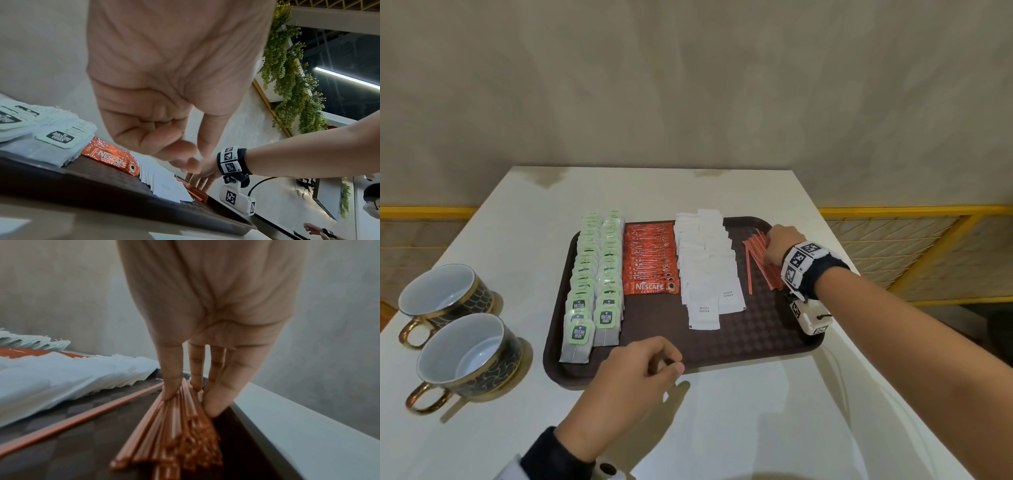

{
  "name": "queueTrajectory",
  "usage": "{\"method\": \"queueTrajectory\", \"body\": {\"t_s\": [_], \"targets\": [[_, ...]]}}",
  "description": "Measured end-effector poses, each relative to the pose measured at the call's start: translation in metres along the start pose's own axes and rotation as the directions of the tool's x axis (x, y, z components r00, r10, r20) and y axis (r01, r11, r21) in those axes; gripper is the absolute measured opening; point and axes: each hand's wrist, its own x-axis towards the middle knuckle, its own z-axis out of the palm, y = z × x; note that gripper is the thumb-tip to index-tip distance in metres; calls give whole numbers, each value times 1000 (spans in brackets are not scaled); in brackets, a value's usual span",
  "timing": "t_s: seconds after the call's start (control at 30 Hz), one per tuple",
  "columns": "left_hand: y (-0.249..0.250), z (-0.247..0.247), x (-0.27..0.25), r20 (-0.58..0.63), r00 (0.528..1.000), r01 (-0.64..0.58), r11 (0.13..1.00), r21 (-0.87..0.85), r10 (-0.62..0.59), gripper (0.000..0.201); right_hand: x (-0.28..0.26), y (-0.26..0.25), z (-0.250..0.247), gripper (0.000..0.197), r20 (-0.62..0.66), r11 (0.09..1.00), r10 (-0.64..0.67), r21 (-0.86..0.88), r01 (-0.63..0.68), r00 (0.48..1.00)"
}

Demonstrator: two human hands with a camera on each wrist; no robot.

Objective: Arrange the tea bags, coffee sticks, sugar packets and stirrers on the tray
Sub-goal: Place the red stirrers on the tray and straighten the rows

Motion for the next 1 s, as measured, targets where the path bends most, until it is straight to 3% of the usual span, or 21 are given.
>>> {"method": "queueTrajectory", "body": {"t_s": [0.3,0.37,0.43,0.5,0.77,0.9,1.0], "targets": [[1,-1,1,-3,1000,21,1000,4,-21,6,2,7,-11,46,112,1000,-21,15,20,993],[0,0,2,-5,1000,30,999,-15,-30,7,3,8,-16,42,107,999,-24,30,21,994],[0,1,2,-8,999,35,999,-20,-35,7,4,8,-17,27,42,997,-55,48,53,998],[-1,1,2,-17,999,43,999,-28,-43,8,5,7,-16,14,57,994,-101,51,99,993],[3,6,2,-53,996,71,997,-14,-72,10,10,9,-8,13,130,984,-179,47,175,975],[9,9,3,-65,995,78,997,-8,-78,11,9,9,-12,10,47,972,-228,64,224,973],[11,13,3,-74,994,84,996,-11,-84,11,1,-1,-9,25,84,951,-309,37,307,947]]}}
